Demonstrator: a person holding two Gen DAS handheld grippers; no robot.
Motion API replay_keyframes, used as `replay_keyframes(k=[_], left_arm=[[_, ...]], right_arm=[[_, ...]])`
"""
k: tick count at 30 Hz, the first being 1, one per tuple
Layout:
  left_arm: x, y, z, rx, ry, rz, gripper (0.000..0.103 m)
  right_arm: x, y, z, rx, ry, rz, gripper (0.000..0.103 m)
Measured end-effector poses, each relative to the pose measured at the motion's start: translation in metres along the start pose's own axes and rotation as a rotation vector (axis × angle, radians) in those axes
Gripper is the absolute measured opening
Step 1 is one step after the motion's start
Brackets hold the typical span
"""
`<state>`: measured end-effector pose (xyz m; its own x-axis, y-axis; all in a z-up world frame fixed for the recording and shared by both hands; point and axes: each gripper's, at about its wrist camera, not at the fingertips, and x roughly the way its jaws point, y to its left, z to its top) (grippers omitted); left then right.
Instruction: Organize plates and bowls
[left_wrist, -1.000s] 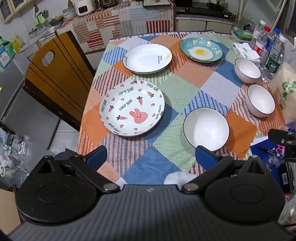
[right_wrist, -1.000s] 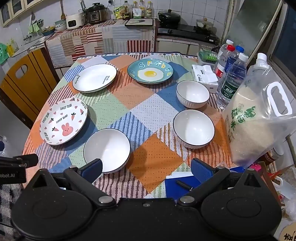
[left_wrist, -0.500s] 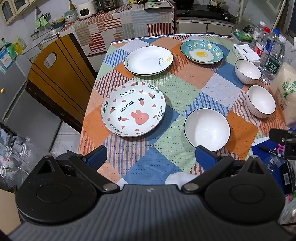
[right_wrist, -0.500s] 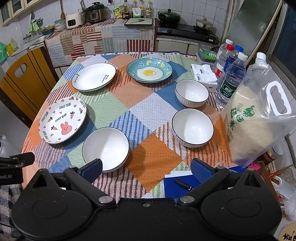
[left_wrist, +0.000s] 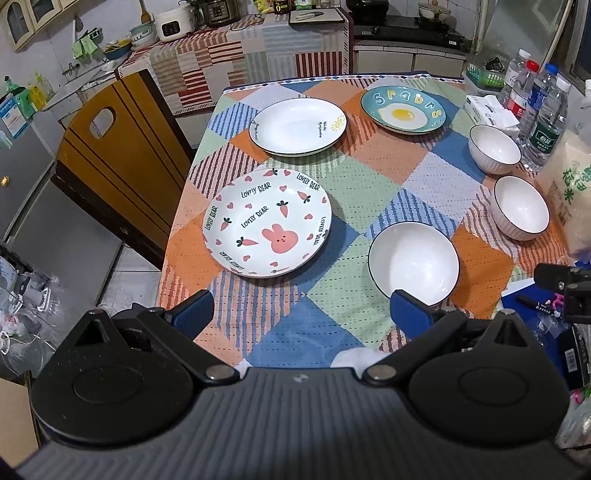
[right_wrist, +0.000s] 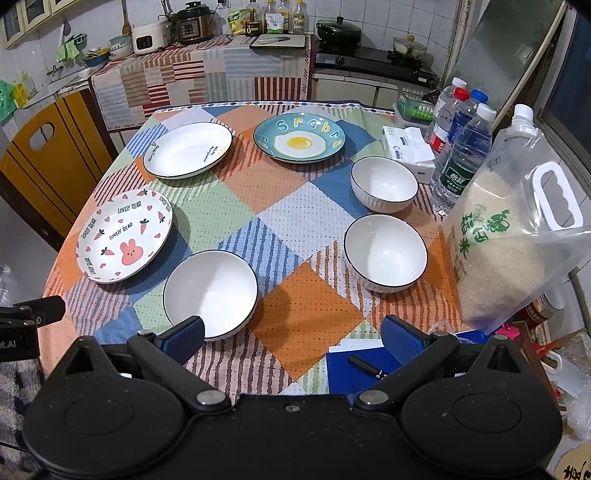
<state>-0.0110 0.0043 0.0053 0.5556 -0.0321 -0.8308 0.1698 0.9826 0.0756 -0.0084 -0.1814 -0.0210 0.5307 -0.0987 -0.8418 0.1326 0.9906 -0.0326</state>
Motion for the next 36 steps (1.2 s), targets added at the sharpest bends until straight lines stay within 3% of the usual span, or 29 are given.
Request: replay_keyframes(k=[11,19,36], left_arm=[[-0.003,0.000,0.000,0.014,-0.006,-0.019,0.103],[-0.014,0.000,0.003,0.031,-0.055,-0.052,0.103],[-0.004,0.008,0.001,-0.001,-0.025,-0.034,0.100]], right_arm=[[0.000,0.000,0.000,-0.001,-0.001,-0.002,0.103],[0.000,0.000,0.000,0.000,-0.001,-0.002,0.103],[0.003,-0.004,0.000,0.001,0.009,-0.005,0.103]])
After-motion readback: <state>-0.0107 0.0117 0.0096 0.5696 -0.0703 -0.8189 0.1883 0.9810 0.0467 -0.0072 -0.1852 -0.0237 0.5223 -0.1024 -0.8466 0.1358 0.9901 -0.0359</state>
